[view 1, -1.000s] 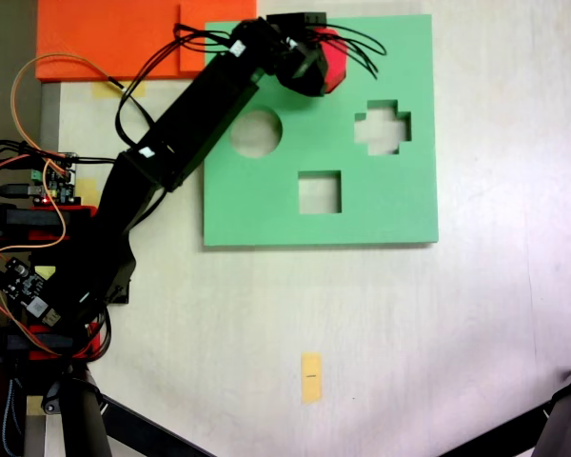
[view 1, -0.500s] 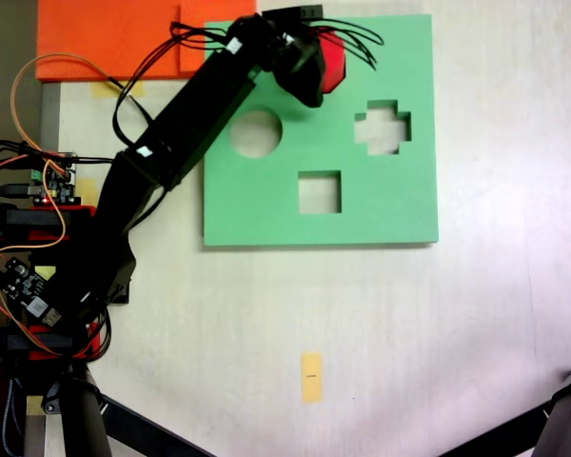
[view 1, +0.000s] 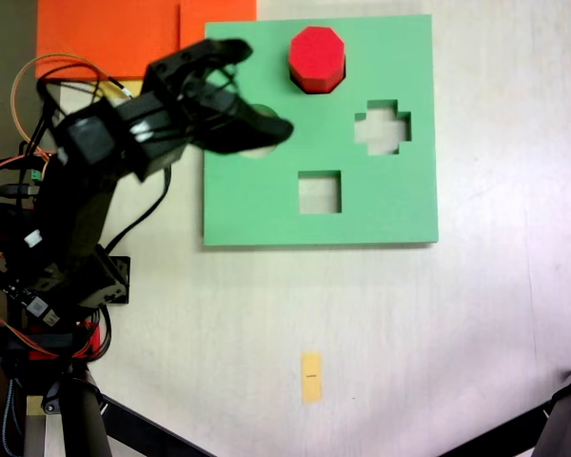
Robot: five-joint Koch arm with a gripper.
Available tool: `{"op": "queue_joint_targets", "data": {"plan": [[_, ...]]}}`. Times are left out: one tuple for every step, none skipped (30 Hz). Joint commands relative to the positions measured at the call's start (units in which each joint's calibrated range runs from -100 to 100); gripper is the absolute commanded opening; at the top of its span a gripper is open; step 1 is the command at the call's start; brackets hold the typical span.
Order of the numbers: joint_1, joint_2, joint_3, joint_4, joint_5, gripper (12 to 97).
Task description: Put the octagonal pillar block into the corresponding hole
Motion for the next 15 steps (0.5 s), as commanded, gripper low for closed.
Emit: {"op": "queue_joint_targets", "data": {"plan": [[-5.52,-7.13,1.94,0.15,-11.72,60.4],[-7.91,-7.82,1.94,0.24,-13.14,60.4],[-10.50,-7.82,1.94,0.34,-13.97,60.3],[-12.94,-7.68,1.94,0.44,-14.36,59.6],[-15.14,-7.54,1.94,0.53,-15.04,56.6],[-16.61,-6.15,1.84,0.53,-15.92,55.5],[-17.78,-4.33,1.84,0.34,-16.65,55.5],[-18.80,-3.77,-0.36,0.53,-17.05,55.5],[-20.27,-4.89,-5.24,1.69,-17.63,55.5],[-21.73,-7.96,-12.42,4.96,-17.78,55.5],[-22.86,-13.41,-21.79,10.74,-17.78,55.5],[-23.25,-19.70,-32.16,18.06,-17.97,55.5],[-23.39,-25.70,-43.63,26.53,-18.75,55.5],[-23.39,-33.52,-56.89,37.32,-20.02,55.4],[-23.39,-39.95,-68.55,47.52,-21.54,55.0]]}}
